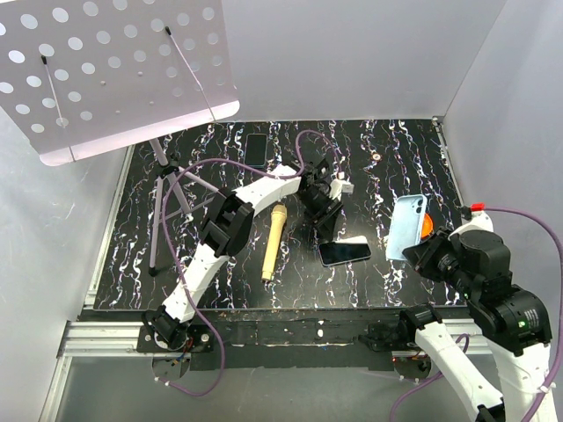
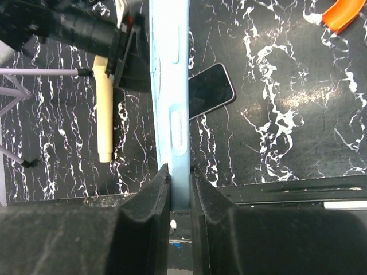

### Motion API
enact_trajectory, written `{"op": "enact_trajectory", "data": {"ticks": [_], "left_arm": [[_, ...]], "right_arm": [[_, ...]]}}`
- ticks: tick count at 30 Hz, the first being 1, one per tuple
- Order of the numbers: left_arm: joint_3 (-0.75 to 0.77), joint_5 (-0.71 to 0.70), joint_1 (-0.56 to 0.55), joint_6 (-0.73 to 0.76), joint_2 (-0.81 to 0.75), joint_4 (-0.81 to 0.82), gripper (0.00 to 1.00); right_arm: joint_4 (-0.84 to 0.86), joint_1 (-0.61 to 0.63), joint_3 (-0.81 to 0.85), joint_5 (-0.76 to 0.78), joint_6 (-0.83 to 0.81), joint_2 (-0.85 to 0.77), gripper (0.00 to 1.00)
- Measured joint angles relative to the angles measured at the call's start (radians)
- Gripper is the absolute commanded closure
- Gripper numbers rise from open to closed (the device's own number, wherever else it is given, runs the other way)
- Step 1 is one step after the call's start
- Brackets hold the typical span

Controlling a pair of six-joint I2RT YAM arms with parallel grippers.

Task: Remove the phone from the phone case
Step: Place the phone at the center of the board, then place the phone case at the center of the board.

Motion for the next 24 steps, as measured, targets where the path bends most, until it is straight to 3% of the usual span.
{"op": "enact_trajectory", "data": {"ticks": [5, 10, 17, 24], "left_arm": [[0.054, -0.110, 0.002, -0.049, -0.051, 0.006, 0.39], [-0.055, -0.195, 0.005, -0.145, -0.285, 0.075, 0.39], [-0.560, -0.150, -0.032, -0.262, -0.831, 0.302, 0.30], [-1.009, -0.093, -0.131, -0.307, -1.144, 0.388, 0.28]], "right_arm": [[0.027, 0.000, -0.071, -0.033, 0.036, 0.000, 0.99], [0.045, 0.000, -0.136, -0.039, 0.049, 0.020, 0.99], [0.090, -0.018, -0.174, 0.020, 0.035, 0.201, 0.99], [0.288, -0.233, -0.129, -0.072, -0.093, 0.601, 0.99]]}}
